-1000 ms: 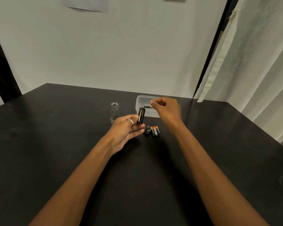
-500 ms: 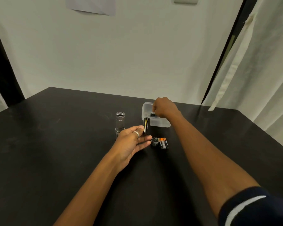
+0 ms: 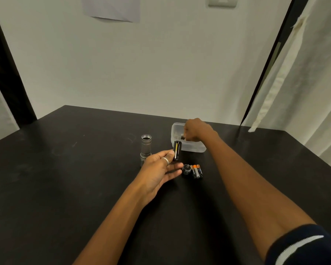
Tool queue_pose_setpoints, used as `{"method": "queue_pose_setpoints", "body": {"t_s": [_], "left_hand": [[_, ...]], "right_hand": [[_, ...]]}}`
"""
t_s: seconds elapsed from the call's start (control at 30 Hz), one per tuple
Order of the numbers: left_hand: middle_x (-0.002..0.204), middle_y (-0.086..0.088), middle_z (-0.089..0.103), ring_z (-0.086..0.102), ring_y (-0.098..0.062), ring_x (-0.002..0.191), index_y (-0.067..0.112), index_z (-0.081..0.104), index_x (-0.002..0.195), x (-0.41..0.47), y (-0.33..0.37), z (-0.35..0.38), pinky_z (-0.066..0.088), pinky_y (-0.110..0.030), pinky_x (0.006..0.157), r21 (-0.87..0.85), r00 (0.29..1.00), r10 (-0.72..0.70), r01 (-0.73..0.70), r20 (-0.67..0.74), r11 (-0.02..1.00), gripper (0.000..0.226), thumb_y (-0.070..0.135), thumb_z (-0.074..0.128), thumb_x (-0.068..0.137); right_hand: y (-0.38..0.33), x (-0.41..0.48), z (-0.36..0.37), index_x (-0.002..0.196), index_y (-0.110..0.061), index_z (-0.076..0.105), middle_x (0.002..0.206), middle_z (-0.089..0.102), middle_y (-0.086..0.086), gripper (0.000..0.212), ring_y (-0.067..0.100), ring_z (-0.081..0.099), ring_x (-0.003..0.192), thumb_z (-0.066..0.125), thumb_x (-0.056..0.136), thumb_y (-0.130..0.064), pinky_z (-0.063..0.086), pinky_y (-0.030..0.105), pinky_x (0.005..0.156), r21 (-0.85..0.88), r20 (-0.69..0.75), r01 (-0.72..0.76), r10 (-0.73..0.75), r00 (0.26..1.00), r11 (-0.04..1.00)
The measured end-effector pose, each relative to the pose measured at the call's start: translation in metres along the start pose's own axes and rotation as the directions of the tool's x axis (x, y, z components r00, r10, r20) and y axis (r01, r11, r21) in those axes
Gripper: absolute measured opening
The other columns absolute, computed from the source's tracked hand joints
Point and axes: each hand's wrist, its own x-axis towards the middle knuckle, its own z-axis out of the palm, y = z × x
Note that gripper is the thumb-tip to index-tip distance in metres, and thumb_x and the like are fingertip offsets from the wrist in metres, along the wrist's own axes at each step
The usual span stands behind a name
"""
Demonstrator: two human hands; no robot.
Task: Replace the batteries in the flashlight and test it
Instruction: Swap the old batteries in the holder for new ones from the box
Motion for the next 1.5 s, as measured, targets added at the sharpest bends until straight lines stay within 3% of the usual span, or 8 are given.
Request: {"method": "queue_pose_setpoints", "body": {"t_s": [0.17,0.33,0.53,0.63,0.77,1.07,1.3,1.5], "left_hand": [[0.111,-0.009,0.068,0.076,-0.014,0.082,0.012,0.065,0.119,-0.004,0.001,0.002,0.060,-0.027,0.069,0.003,1.000,0.006,-0.006,0.008,1.000,0.019,0.015,0.058,0.102],[0.107,-0.010,0.070,0.075,-0.016,0.086,0.008,0.065,0.125,-0.006,0.002,0.001,0.060,-0.028,0.070,-0.008,1.000,0.004,-0.004,-0.022,1.000,0.025,0.015,0.059,0.102],[0.104,-0.011,0.069,0.073,-0.014,0.084,0.007,0.066,0.122,-0.008,0.002,0.004,0.060,-0.027,0.069,0.049,0.999,0.033,-0.031,-0.031,0.998,0.022,0.014,0.055,0.104],[0.101,-0.010,0.068,0.072,-0.014,0.083,0.005,0.065,0.121,-0.009,0.003,0.006,0.060,-0.026,0.069,0.068,0.999,0.048,-0.047,-0.019,0.997,0.022,0.014,0.055,0.104],[0.099,-0.008,0.068,0.071,-0.014,0.084,0.005,0.066,0.118,-0.009,0.002,0.007,0.059,-0.027,0.071,0.090,0.998,0.066,-0.065,-0.013,0.994,0.020,0.014,0.054,0.105],[0.102,-0.007,0.070,0.071,-0.014,0.088,0.006,0.069,0.117,-0.007,-0.001,0.006,0.060,-0.026,0.072,0.131,0.995,0.101,-0.100,-0.002,0.986,0.021,0.015,0.054,0.105],[0.119,-0.018,0.073,0.072,-0.016,0.093,0.004,0.070,0.119,-0.006,-0.002,0.005,0.059,-0.026,0.076,0.182,0.992,0.123,-0.126,0.028,0.975,0.024,0.014,0.054,0.105],[0.102,-0.012,0.078,0.074,-0.010,0.084,0.003,0.072,0.114,-0.006,-0.003,0.004,0.059,-0.022,0.070,0.153,0.988,0.147,-0.151,0.038,0.977,0.025,0.012,0.050,0.107]], "right_hand": [[-0.005,-0.031,-0.014,0.102,-0.007,0.071,0.102,0.072,0.007,0.016,0.025,0.067,0.090,0.058,0.094,-0.011,0.058,0.040,0.081,0.315,-0.276,0.023,0.068,0.959,0.949],[-0.019,-0.097,-0.018,0.118,-0.018,0.070,0.104,0.064,-0.011,0.029,0.006,0.056,0.094,0.051,0.097,-0.010,0.037,0.007,0.072,0.588,-0.442,0.215,0.087,0.893,0.780],[-0.024,-0.148,0.003,0.124,-0.024,0.065,0.089,0.063,-0.011,0.034,0.000,0.058,0.072,0.049,0.098,-0.009,0.041,0.007,0.059,0.621,-0.481,0.299,0.051,0.875,0.724],[-0.021,-0.154,0.015,0.122,-0.023,0.069,0.108,0.067,-0.007,0.034,-0.001,0.059,0.074,0.046,0.101,-0.010,0.040,0.007,0.060,0.617,-0.474,0.270,0.076,0.877,0.739],[-0.020,-0.158,0.031,0.111,-0.027,0.062,0.083,0.066,-0.005,0.026,0.000,0.061,0.059,0.047,0.099,-0.009,0.044,0.013,0.051,0.700,-0.424,0.240,0.122,0.897,0.673],[-0.028,-0.162,0.035,0.120,-0.022,0.061,0.078,0.066,-0.012,0.024,-0.001,0.067,0.076,0.065,0.098,-0.013,0.051,0.008,0.062,0.702,-0.515,0.320,0.143,0.845,0.636],[-0.035,-0.162,0.034,0.096,-0.017,0.074,0.084,0.072,-0.011,0.004,-0.002,0.068,0.076,0.074,0.093,-0.019,0.051,0.006,0.068,0.618,-0.562,0.340,0.097,0.821,0.709],[-0.040,-0.162,0.034,0.098,-0.020,0.079,0.080,0.073,-0.012,0.009,-0.002,0.069,0.077,0.076,0.089,-0.022,0.052,0.007,0.068,0.586,-0.530,0.378,-0.014,0.848,0.717]]}}
